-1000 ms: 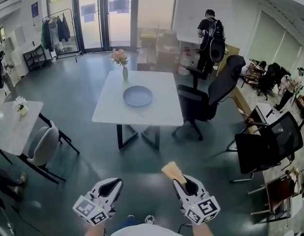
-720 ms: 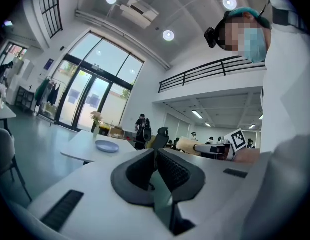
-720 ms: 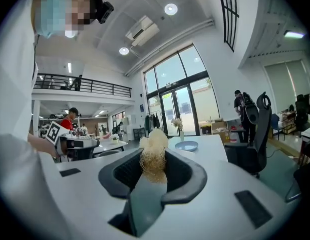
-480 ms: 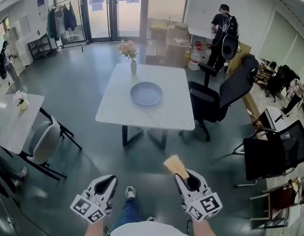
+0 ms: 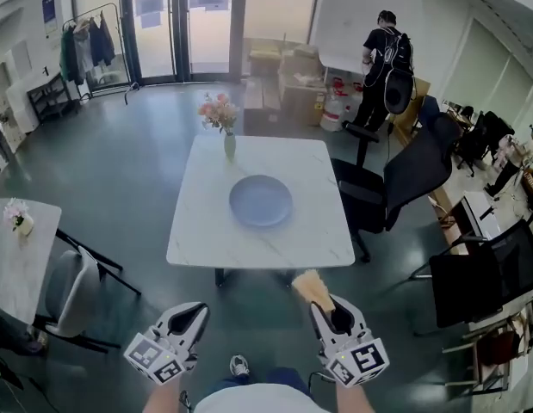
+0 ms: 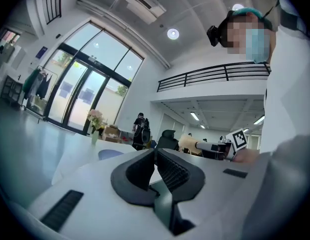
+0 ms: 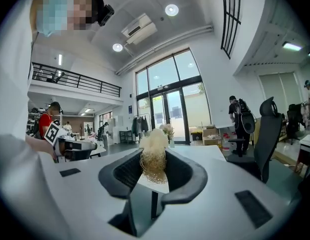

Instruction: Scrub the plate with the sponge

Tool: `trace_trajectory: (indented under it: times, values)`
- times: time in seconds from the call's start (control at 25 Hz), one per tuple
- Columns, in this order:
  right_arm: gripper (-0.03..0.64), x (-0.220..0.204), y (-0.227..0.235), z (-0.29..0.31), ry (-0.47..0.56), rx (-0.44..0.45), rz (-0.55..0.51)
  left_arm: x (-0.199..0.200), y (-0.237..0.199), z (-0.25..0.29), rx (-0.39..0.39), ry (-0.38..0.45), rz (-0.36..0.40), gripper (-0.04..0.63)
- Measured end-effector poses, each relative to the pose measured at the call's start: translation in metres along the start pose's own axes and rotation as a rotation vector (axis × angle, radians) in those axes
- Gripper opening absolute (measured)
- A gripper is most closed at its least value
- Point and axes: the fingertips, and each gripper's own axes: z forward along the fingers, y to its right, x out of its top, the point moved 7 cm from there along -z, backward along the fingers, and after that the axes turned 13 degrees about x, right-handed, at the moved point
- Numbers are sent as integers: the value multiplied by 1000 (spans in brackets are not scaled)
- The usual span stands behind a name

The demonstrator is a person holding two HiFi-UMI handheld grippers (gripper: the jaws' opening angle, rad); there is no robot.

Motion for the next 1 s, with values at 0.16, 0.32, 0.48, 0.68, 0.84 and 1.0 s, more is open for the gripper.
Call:
trace_trajectory:
  times: [0.16, 0.32, 0.48, 0.68, 0.84, 1.0]
  values:
    - [123, 2, 18, 36, -7, -19, 5, 6, -29, 40, -48, -20, 15, 41]
    - [123, 1, 46, 64, -19, -24, 12, 8, -41, 82, -110, -49, 94, 41]
    - [123, 2, 90, 94, -23, -3, 4, 12, -56, 131, -71, -57, 162, 41]
    - [123, 8, 151, 132, -35, 54, -15, 17, -84, 192, 89, -60, 64, 41]
    - [123, 9, 190, 163, -50, 114, -6, 19, -105, 235, 198, -96, 17, 43]
    - [123, 8, 220, 183, -61, 167, -5, 5, -118, 272, 265, -150, -48, 43]
